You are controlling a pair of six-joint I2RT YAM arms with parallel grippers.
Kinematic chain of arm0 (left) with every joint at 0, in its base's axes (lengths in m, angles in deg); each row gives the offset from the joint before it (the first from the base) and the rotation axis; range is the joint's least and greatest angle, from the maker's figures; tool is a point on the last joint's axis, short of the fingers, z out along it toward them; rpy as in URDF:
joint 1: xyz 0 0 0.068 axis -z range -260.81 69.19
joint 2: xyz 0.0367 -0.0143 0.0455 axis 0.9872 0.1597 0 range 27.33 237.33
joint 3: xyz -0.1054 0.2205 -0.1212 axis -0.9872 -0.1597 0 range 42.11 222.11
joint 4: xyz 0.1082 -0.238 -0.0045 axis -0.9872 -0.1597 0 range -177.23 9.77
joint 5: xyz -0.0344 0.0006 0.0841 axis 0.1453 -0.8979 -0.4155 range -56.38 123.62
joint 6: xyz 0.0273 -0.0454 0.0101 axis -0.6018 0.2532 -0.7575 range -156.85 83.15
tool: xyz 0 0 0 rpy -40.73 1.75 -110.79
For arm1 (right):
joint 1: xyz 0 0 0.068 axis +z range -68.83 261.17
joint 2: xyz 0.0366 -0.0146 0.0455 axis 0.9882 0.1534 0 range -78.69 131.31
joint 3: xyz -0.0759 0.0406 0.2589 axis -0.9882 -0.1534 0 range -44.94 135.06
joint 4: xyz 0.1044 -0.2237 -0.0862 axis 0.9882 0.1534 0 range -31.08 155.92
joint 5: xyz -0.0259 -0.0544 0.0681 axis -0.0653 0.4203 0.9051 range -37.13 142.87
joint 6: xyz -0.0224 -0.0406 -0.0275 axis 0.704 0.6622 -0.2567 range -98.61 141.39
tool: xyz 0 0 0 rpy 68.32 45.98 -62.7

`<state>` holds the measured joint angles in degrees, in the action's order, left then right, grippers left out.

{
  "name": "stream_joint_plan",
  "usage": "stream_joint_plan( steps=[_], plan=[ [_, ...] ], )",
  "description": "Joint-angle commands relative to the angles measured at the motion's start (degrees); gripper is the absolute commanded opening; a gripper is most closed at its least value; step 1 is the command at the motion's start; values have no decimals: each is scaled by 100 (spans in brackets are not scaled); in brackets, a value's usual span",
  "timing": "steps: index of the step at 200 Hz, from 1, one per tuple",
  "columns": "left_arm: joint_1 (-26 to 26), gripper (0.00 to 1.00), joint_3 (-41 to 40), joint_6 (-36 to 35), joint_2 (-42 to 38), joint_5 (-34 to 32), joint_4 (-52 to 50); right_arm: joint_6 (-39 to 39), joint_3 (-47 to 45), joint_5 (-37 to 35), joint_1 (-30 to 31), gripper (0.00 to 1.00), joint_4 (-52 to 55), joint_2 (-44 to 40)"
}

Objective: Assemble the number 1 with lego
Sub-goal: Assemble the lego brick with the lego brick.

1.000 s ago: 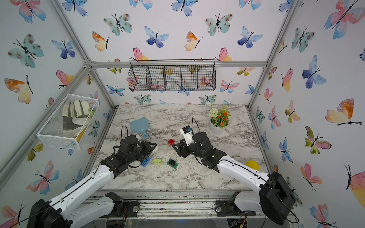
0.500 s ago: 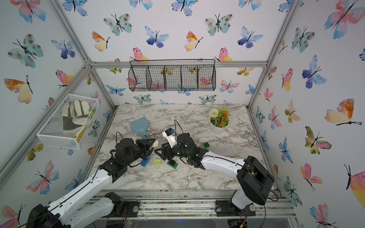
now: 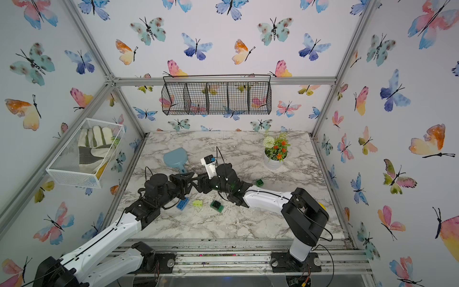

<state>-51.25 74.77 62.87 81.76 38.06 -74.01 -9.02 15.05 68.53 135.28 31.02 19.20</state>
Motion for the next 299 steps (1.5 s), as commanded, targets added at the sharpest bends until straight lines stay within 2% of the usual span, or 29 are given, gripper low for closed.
stream_joint_plan(
  steps=[1,58,88,97,122,131,141,161,175,190,209,226,245,268,299],
  plan=[
    [-1,17,90,31,6,-88,38,25,216,-221,47,55,-47,118],
    [-3,17,116,74,58,-123,70,18,263,-341,82,39,-101,256],
    [2,20,126,82,68,-121,65,84,217,-490,82,25,-77,225],
    [4,28,126,76,61,-139,51,112,204,-557,82,21,-35,201],
    [-2,68,145,-111,-59,-372,-251,311,106,-760,74,14,269,38],
    [-4,76,163,-274,-164,-566,-508,472,80,-927,67,12,563,-81],
    [-10,80,202,-555,-304,-912,-874,683,38,-1034,27,11,967,-246],
    [-12,81,179,-1399,-610,-1747,-1518,1247,107,-1198,-49,8,2186,-562],
    [-80,81,43,-2150,-793,-2007,-1687,1803,335,-1209,-58,8,3245,-678],
    [-325,81,-150,-2826,-870,-1764,-1704,2408,731,-1065,-58,8,4495,-647],
    [-838,80,-446,-3482,-846,-1028,-1508,3023,1287,-885,-58,8,5906,-412],
    [-1247,79,-601,-3710,-773,-581,-1520,3470,1819,-767,-58,7,6946,-77],
    [-1382,79,-664,-3751,-759,-555,-1614,3767,2348,-785,-50,7,7701,323],
    [-1407,78,-770,-3682,-817,-570,-1566,3950,2899,-780,-40,7,8184,792],
    [-1425,78,-841,-3644,-875,-592,-1577,4090,3253,-898,11,6,8314,1270]
  ],
)
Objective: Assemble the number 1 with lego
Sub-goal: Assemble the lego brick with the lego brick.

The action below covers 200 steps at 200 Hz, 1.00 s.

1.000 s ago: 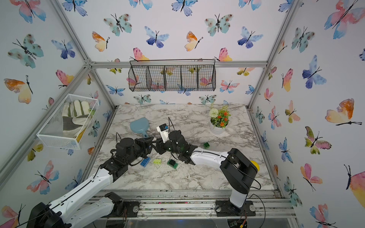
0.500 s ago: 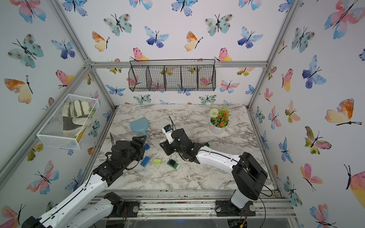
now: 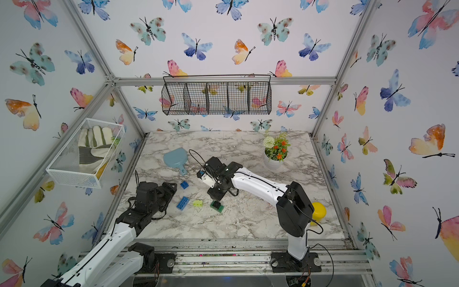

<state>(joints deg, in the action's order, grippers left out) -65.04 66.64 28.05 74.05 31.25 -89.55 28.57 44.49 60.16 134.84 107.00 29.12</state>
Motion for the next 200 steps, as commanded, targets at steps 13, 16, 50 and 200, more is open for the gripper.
stream_joint_plan(
  steps=[13,16,50,200],
  plan=[
    [-52,77,-33,-165,-103,79,-26,400,431,-78,101,6,773,474],
    [-53,77,-33,-163,-104,72,-26,411,452,-92,114,6,793,505],
    [-76,76,6,-196,-29,114,-17,477,614,-237,227,5,896,762],
    [-110,75,52,-245,85,209,-5,163,1345,-611,346,2,1555,1397]
  ],
)
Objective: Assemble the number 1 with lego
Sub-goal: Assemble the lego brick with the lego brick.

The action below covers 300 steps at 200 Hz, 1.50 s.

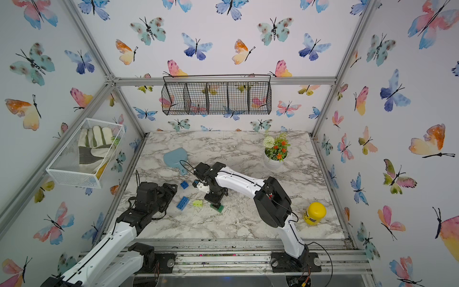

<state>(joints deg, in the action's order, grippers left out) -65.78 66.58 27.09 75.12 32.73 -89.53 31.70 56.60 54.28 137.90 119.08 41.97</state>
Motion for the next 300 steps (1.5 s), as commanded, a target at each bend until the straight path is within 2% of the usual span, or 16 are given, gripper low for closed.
stream_joint_plan(
  steps=[1,300],
  plan=[
    [-35,75,67,-152,-19,57,-5,-151,136,-25,40,2,347,109],
    [-59,74,100,-230,42,107,-54,-423,404,267,137,2,523,666]
  ],
)
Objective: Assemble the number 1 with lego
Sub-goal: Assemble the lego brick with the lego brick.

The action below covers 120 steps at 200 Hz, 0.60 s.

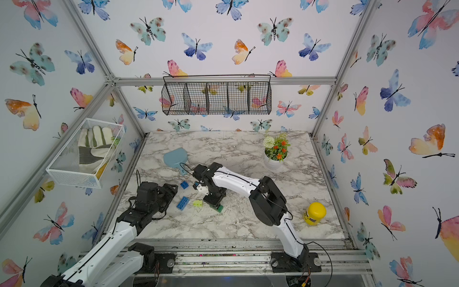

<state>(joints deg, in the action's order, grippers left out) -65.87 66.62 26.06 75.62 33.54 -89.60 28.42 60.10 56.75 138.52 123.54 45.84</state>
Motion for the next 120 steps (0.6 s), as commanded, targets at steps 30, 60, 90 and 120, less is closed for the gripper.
stream_joint_plan(
  steps=[30,60,90,120],
  plan=[
    [-70,74,96,-139,-4,40,-69,-190,-58,-149,84,2,81,378],
    [-87,74,82,-148,-17,63,-84,-356,-136,-332,84,2,85,510],
    [-103,74,96,-164,-47,58,-114,-693,-19,-483,84,6,94,649],
    [-119,74,114,-174,-48,57,-147,-1027,180,-398,84,18,97,644]
  ],
)
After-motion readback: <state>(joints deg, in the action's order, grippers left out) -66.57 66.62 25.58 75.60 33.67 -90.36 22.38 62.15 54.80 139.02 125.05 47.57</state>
